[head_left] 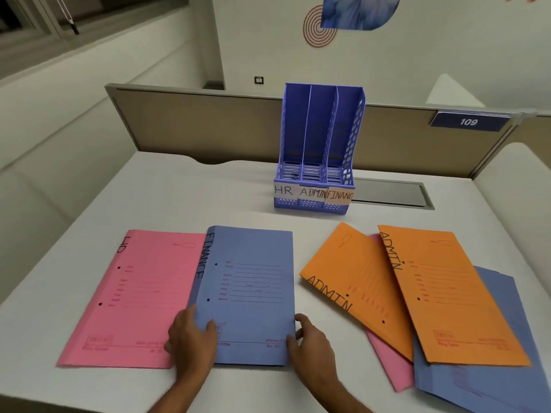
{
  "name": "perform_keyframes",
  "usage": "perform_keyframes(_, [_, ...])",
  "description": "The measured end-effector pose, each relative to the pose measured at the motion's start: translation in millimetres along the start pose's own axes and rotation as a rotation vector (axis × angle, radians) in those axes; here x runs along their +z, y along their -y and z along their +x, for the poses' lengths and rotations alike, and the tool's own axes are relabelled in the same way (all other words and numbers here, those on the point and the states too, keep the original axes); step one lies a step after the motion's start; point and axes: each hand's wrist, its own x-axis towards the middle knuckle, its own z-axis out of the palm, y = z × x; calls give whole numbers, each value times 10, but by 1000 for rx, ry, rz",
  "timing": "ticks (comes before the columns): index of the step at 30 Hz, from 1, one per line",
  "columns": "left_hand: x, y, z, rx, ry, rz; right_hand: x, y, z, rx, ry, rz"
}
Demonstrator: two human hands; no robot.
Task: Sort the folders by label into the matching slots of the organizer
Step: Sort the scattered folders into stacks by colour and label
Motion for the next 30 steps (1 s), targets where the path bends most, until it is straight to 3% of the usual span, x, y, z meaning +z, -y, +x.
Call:
perform_keyframes(5, [151, -339, -277, 223, 23, -232, -395, -138, 61, -50, -268, -9])
perform_keyframes(9, [434, -761, -624, 227, 251, -378, -917, -444, 282, -52, -522, 83])
perform_keyframes(13, [785, -1188, -952, 186, 525, -421, -1418, -856, 487, -7, -653, 32])
perform_keyframes(19, [1326, -1815, -1296, 10, 856, -518, -1790, -1374, 558, 71, -647, -89])
perform_keyframes(30, [2082, -2515, -1695, -189, 988, -599, -1890, -1697, 533, 61, -555, -9])
